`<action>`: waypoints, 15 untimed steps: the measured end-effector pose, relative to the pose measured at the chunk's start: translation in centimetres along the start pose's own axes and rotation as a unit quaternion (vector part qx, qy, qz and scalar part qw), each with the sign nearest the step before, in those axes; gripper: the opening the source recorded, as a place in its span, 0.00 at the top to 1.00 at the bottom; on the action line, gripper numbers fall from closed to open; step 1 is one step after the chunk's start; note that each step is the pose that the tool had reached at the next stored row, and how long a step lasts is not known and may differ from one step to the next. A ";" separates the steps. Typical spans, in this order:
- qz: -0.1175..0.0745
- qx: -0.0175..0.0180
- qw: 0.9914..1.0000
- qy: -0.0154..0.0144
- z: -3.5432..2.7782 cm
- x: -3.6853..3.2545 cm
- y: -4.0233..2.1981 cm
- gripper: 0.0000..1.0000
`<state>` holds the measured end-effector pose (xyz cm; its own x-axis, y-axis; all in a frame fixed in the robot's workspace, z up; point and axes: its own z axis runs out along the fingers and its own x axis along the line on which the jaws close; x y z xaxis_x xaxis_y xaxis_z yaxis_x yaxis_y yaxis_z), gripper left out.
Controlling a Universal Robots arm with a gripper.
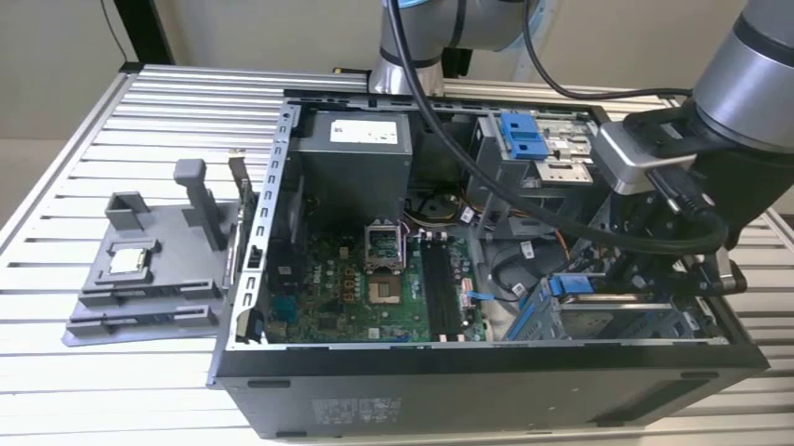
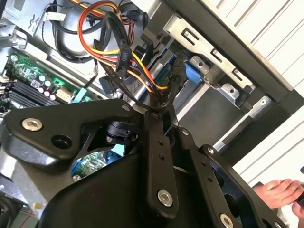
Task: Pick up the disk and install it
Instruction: 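Insert the first disk wire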
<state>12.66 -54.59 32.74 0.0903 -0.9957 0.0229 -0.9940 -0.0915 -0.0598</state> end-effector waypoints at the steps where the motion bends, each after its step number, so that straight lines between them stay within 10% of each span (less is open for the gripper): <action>1: 0.000 0.000 1.000 0.000 0.01 -0.05 -0.03 1.00; 10: 0.000 0.000 1.000 0.000 0.04 -0.09 -0.06 1.00; 11: 0.000 0.000 1.000 0.000 0.05 -0.09 -0.06 0.00; 15: 0.000 0.000 1.000 0.000 -0.41 -0.06 -0.08 0.00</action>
<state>12.71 -54.52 33.16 0.0903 -0.9956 0.0232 -0.9940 -0.0916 -0.0598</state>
